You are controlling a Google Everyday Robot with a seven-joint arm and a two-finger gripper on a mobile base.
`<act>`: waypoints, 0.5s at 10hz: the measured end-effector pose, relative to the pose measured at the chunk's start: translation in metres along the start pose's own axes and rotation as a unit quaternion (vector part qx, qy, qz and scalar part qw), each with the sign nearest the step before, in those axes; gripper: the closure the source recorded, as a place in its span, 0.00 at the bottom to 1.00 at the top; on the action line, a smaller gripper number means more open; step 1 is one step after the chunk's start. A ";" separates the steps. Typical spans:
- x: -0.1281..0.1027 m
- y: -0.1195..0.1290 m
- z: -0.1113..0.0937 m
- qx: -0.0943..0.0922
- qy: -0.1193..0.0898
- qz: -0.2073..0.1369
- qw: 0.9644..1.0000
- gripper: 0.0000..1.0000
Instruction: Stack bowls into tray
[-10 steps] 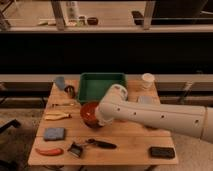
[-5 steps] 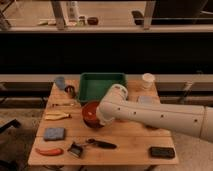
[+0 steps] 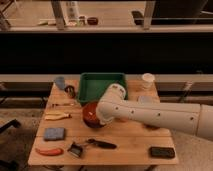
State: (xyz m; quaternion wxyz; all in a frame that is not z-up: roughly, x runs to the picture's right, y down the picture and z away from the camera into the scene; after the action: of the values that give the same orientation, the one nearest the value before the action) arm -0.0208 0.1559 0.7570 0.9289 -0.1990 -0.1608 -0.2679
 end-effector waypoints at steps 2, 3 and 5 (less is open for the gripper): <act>0.000 0.000 -0.001 0.000 -0.002 -0.004 1.000 0.85; 0.000 0.000 -0.003 0.000 -0.002 -0.006 1.000 0.73; -0.001 -0.001 -0.004 0.000 -0.002 -0.007 1.000 0.54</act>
State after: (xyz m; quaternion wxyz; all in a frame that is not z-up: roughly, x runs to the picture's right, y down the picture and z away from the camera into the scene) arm -0.0216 0.1539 0.7532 0.9266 -0.1982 -0.1640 -0.2742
